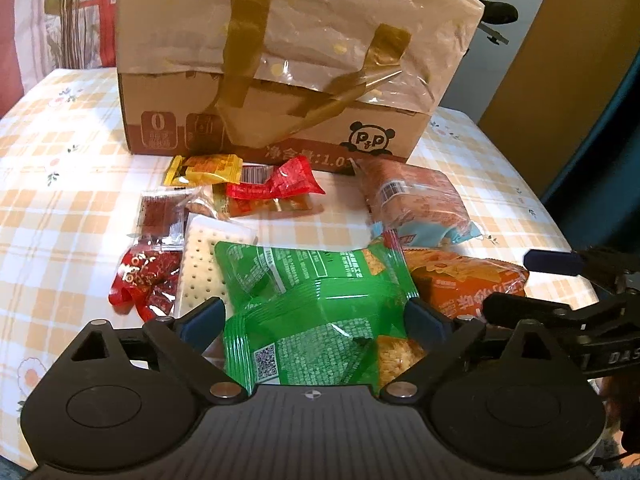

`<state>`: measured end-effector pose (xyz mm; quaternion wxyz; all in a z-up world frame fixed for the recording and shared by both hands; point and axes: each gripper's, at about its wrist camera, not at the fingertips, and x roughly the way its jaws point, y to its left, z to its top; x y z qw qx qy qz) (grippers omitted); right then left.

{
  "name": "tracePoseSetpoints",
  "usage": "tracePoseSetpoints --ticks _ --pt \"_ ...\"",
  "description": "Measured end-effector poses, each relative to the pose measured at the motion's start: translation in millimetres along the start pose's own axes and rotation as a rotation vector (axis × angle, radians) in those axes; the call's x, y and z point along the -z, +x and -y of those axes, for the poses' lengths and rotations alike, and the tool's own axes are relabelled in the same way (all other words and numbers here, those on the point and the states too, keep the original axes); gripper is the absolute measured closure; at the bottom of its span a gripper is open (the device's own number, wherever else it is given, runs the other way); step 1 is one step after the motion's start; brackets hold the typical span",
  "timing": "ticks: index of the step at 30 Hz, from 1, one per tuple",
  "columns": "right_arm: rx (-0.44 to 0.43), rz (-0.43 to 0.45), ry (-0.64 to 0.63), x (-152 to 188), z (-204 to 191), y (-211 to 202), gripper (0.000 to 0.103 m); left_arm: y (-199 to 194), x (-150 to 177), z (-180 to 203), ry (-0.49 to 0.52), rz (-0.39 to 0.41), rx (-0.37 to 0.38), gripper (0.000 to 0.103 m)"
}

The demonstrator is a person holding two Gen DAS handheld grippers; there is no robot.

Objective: Organize snacks
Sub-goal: 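Grasp the green chip bag with the left gripper while the right gripper grasps the orange chip bag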

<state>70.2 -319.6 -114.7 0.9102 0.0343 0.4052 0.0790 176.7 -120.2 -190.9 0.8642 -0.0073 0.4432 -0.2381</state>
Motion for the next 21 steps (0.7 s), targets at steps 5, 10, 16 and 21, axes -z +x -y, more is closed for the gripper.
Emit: tracePoseSetpoints --ticks 5,10,16,21 --pt "0.021 0.007 0.064 2.8 7.5 -10.2 0.003 5.8 2.3 -6.8 -0.03 -0.035 0.032 0.006" --pt "0.023 -0.032 0.166 6.8 20.3 -1.9 0.003 6.9 4.8 -3.5 -0.001 -0.035 0.013 0.007" --pt "-0.038 -0.06 0.239 7.3 25.4 15.3 0.002 3.9 5.3 -7.7 -0.014 -0.016 0.028 0.016" --pt "-0.052 -0.047 0.182 2.6 13.5 19.7 0.013 0.3 5.8 -10.2 -0.027 0.002 0.043 0.022"
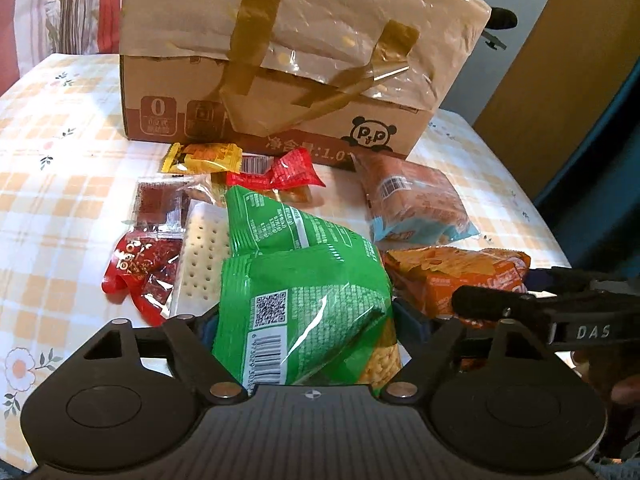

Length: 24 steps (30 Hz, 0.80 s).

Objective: Organize snacks
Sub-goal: 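Grasp the green chip bag with the left gripper while the right gripper grasps the orange chip bag, then lift both chip bags and carry them over the lined box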

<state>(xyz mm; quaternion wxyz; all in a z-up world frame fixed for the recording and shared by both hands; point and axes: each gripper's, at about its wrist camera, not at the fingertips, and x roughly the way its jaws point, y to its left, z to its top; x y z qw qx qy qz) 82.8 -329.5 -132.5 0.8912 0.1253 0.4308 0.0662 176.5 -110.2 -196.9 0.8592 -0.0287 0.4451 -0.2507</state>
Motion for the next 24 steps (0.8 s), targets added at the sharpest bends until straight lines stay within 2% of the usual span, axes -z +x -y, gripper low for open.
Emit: tracePoseSetpoints --ticks 1,7,15,24 --pt "0.001 0.004 -0.01 0.5 -2.1 -0.2 0.014 -0.9 -0.1 -0.1 -0.002 0.006 0.005 0.028" --pt "-0.002 0.023 -0.018 0.8 -1.1 -3.5 0.024 -9.2 -1.0 2.3 0.007 0.052 0.021 0.03" --pt "0.013 0.077 -0.033 -2.1 -4.6 -15.8 0.026 -27.4 -4.6 1.3 0.013 0.117 0.031 0.031" --pt "0.041 0.157 -0.034 -15.8 -11.3 -39.5 0.027 -82.8 -20.0 -6.8 0.015 0.293 0.033 0.031"
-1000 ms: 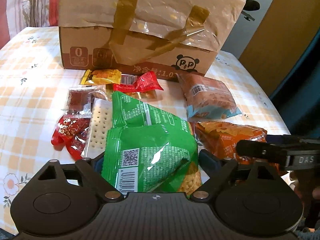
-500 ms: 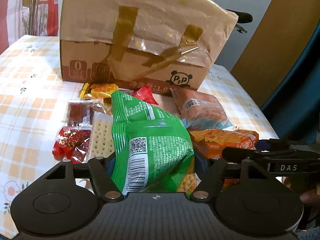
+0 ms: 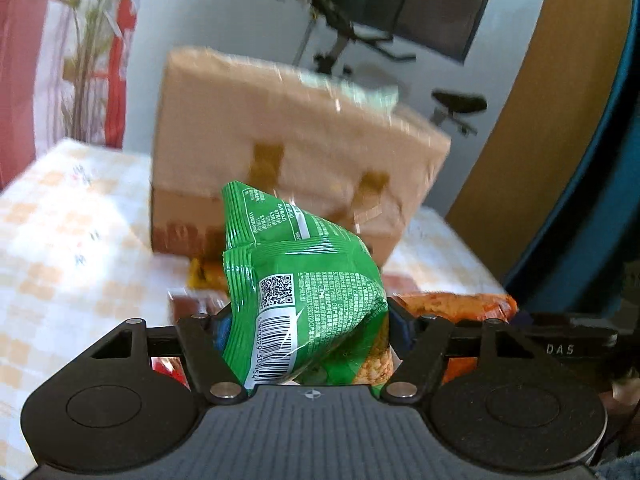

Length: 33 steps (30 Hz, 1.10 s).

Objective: Organize snacks
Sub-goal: 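Lift both chip bags and carry them over the lined box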

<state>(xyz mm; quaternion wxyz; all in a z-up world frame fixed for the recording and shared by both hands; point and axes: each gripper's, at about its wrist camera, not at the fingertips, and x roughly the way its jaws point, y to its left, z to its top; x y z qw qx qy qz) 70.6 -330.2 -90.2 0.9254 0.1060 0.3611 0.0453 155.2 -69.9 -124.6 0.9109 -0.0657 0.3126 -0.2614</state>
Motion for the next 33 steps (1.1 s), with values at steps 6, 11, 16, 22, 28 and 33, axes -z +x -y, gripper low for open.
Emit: tracePoseSetpoints --ticks 6,11,16,22,28,33 --pt "0.026 0.072 0.009 -14.4 -5.5 -16.9 0.027 -20.8 -18.3 -7.4 0.008 0.064 -0.044 0.031" --pt "0.046 0.124 -0.008 -29.2 -10.5 -27.7 0.027 -33.3 -40.3 -19.2 0.033 0.124 -0.069 0.03" --pt "0.04 0.203 -0.003 -54.6 -14.0 -39.3 0.028 -44.1 -75.1 -25.3 0.062 0.178 -0.068 0.03" --pt "0.005 0.306 -0.017 -93.7 -22.0 -53.5 0.028 -52.0 -125.4 -19.2 0.135 0.261 -0.051 0.03" --pt "-0.033 0.395 -0.063 -138.5 -32.2 -57.0 0.028 -41.8 -166.0 -7.4 0.19 0.312 -0.039 0.03" --pt "-0.04 0.443 -0.123 -175.8 -40.4 -41.1 0.028 -16.0 -190.9 -6.0 0.182 0.292 -0.04 0.03"
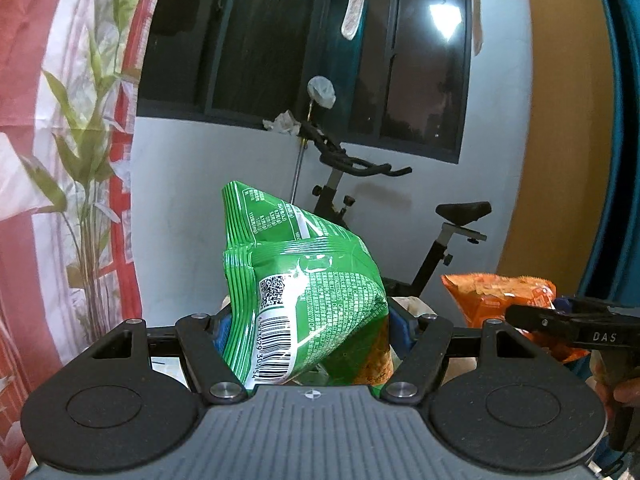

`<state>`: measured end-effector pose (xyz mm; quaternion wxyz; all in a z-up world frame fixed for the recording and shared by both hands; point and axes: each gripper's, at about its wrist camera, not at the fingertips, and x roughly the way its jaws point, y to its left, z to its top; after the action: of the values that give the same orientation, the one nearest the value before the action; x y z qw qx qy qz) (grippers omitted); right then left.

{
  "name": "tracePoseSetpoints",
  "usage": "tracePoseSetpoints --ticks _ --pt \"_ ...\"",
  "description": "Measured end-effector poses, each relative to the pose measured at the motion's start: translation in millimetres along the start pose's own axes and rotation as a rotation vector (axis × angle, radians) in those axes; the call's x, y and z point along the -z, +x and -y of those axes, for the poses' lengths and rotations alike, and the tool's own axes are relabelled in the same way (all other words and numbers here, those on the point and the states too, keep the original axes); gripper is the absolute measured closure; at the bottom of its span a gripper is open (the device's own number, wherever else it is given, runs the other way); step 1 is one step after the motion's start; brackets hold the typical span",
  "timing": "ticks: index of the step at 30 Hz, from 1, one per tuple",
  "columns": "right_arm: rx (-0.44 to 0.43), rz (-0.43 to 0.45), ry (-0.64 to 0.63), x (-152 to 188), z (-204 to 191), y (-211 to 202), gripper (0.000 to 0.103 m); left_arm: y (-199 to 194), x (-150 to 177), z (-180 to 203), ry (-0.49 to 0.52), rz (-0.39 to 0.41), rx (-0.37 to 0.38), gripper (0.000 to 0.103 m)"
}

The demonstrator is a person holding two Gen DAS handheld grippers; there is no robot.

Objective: Organize snacks
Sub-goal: 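Lift both chip bags and carry them over the lined box, then open both grippers to drop the chip bags into the box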

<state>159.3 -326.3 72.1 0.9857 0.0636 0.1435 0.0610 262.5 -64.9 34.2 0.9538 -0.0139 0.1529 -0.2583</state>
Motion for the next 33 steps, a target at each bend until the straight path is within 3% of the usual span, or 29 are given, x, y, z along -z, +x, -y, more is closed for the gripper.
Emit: tracePoseSetpoints --ticks 8,16,21,25,28,33 --pt "0.015 0.039 -0.111 -12.6 -9.4 65.0 0.028 64.0 -12.5 -1.5 0.059 -0.058 -0.074 0.03" --pt "-0.015 -0.037 -0.17 9.7 -23.3 129.7 0.028 116.7 -1.9 -9.4 0.117 -0.163 -0.148 0.03" --pt "-0.023 -0.101 -0.155 23.2 -28.4 153.7 0.028 133.3 5.5 -10.8 0.151 -0.199 -0.194 0.028" --pt "-0.049 -0.126 -0.14 29.5 -30.3 162.7 0.028 139.8 7.5 -12.5 0.161 -0.205 -0.187 0.018" --pt "-0.034 -0.157 -0.145 36.2 -31.6 165.8 0.025 137.7 7.6 -19.0 0.123 -0.194 -0.155 0.017" --pt "-0.032 -0.136 -0.066 34.6 -22.1 156.5 0.013 129.0 6.4 -26.9 0.075 -0.194 -0.176 0.017"
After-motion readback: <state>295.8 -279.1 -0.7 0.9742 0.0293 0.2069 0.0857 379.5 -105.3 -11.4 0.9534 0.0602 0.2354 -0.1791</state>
